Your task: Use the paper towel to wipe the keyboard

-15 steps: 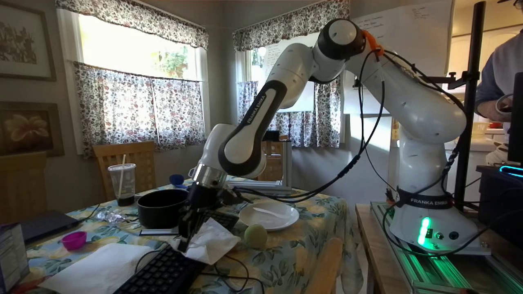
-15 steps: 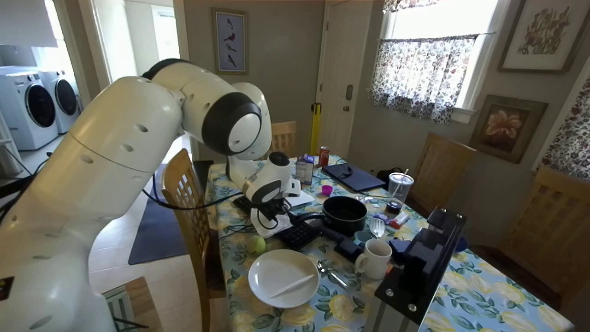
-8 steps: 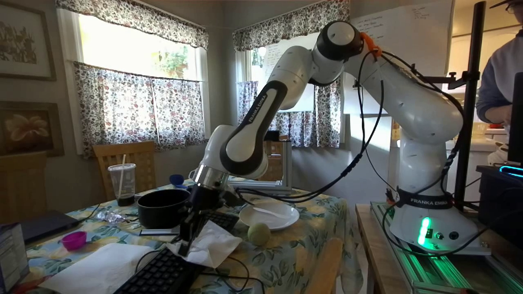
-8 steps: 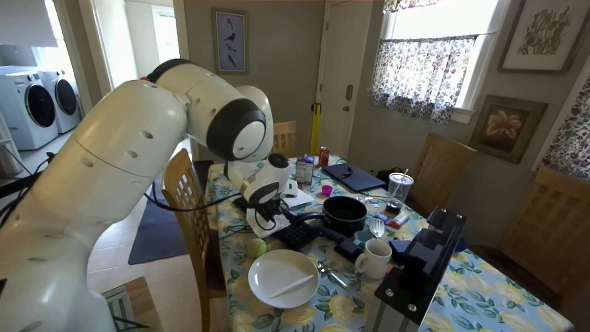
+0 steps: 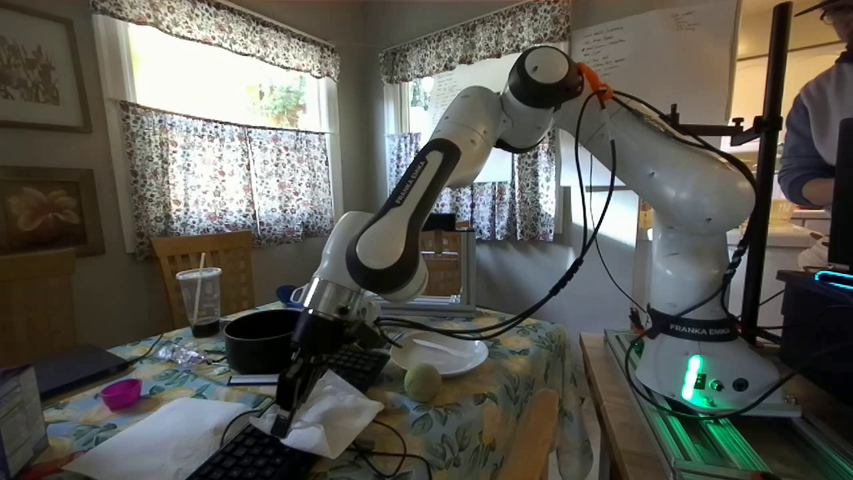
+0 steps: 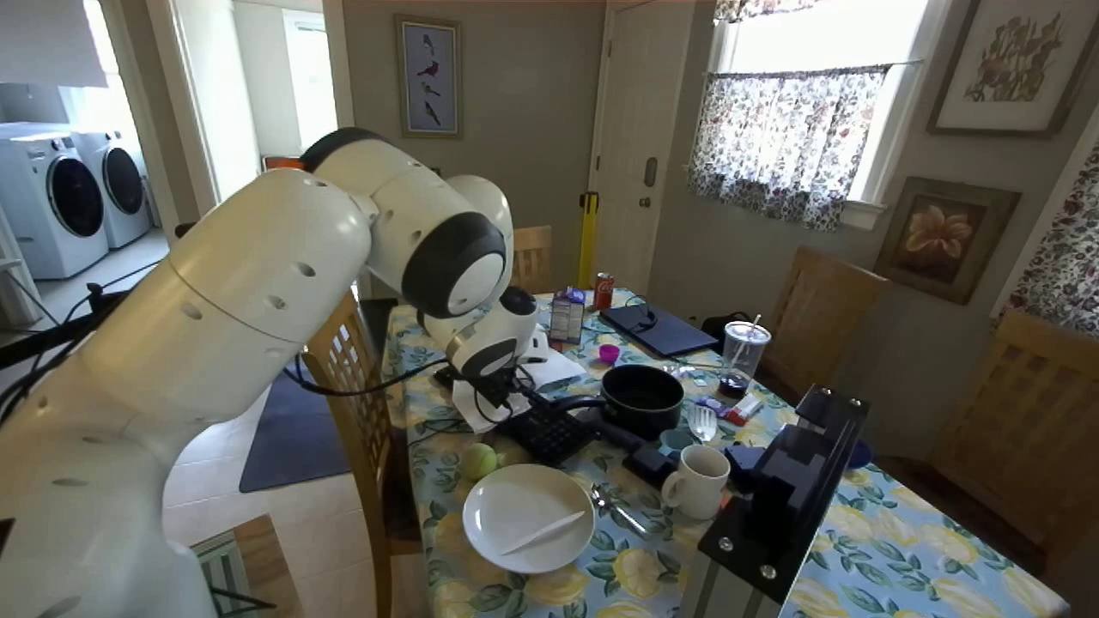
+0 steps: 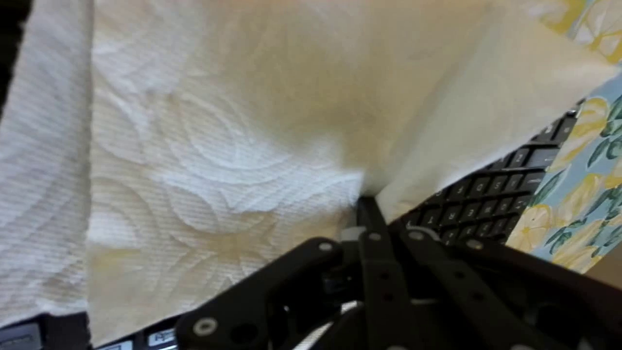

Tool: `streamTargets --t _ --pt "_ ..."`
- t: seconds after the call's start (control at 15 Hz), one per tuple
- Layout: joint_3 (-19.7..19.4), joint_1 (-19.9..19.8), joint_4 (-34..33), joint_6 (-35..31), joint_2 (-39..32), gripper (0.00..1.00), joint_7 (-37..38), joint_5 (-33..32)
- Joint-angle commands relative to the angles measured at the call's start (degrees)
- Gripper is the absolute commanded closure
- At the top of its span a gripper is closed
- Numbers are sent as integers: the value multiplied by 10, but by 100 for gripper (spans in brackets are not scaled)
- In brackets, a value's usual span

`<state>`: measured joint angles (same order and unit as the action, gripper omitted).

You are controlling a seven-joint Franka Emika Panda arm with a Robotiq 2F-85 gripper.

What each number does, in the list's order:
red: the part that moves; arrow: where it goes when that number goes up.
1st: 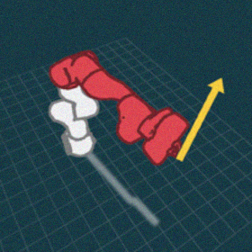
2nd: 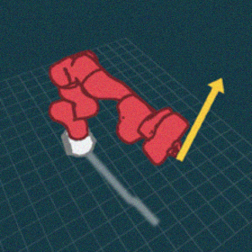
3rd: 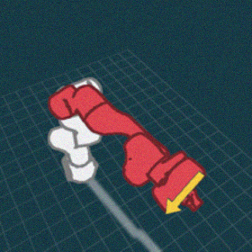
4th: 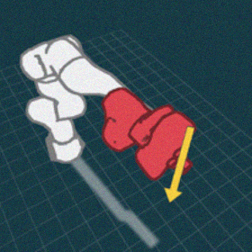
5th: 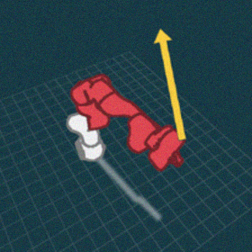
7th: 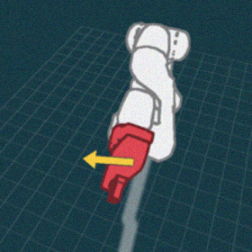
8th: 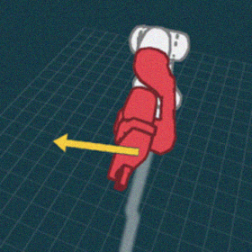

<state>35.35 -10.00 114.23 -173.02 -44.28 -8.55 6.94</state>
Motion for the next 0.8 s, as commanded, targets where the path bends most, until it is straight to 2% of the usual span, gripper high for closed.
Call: streamTargets --t 0.0,0.73 --pt "-1 19 -57 28 -43 100 -23 -8" --pt "-5 89 -157 95 -104 100 -73 -6"
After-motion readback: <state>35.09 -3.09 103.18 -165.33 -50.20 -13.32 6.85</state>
